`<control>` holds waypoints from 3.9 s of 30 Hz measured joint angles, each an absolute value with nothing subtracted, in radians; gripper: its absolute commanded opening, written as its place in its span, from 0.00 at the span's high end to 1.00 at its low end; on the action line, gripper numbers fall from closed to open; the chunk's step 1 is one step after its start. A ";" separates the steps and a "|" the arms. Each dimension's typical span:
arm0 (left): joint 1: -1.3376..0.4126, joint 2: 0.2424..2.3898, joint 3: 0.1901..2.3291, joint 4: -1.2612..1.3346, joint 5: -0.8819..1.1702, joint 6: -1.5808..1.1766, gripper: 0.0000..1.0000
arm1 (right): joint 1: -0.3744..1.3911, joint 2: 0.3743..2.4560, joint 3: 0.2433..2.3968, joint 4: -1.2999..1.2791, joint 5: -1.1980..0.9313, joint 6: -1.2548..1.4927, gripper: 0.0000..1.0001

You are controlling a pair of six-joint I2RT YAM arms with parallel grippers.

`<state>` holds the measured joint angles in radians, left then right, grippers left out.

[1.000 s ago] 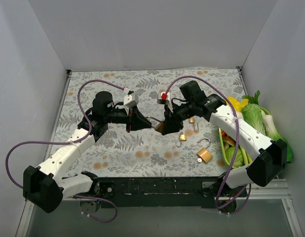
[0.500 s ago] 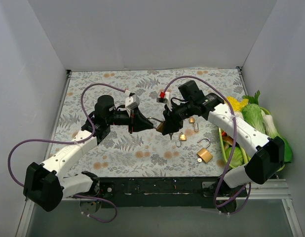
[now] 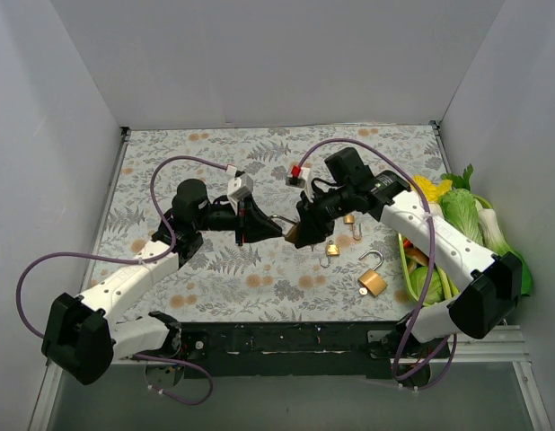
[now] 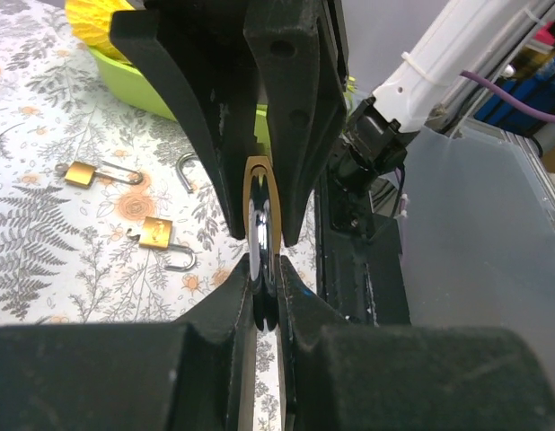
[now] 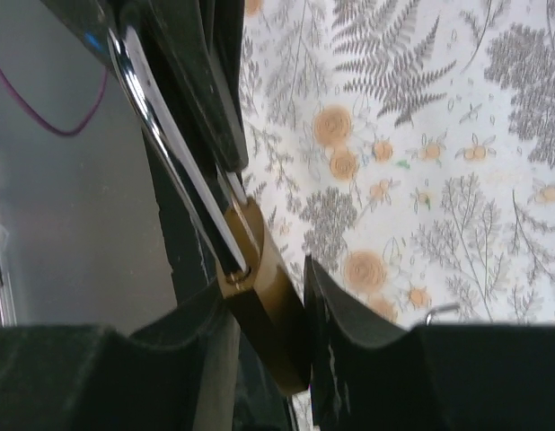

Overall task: Lock with the key
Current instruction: Lock the lock, then place the key at the center of the board.

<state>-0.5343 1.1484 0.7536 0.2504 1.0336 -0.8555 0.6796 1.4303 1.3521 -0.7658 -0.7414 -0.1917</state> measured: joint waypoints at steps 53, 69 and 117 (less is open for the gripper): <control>-0.237 1.174 1.103 -0.390 1.309 -0.601 1.00 | 0.601 1.288 1.325 -0.521 -0.950 -0.262 0.42; -0.237 1.174 1.102 -0.311 1.325 -0.698 1.00 | 0.601 1.357 1.277 -0.431 -1.010 -0.166 0.57; 0.088 1.291 1.138 -0.383 1.056 -0.699 1.00 | 0.385 2.203 1.675 -0.119 -0.686 0.132 0.99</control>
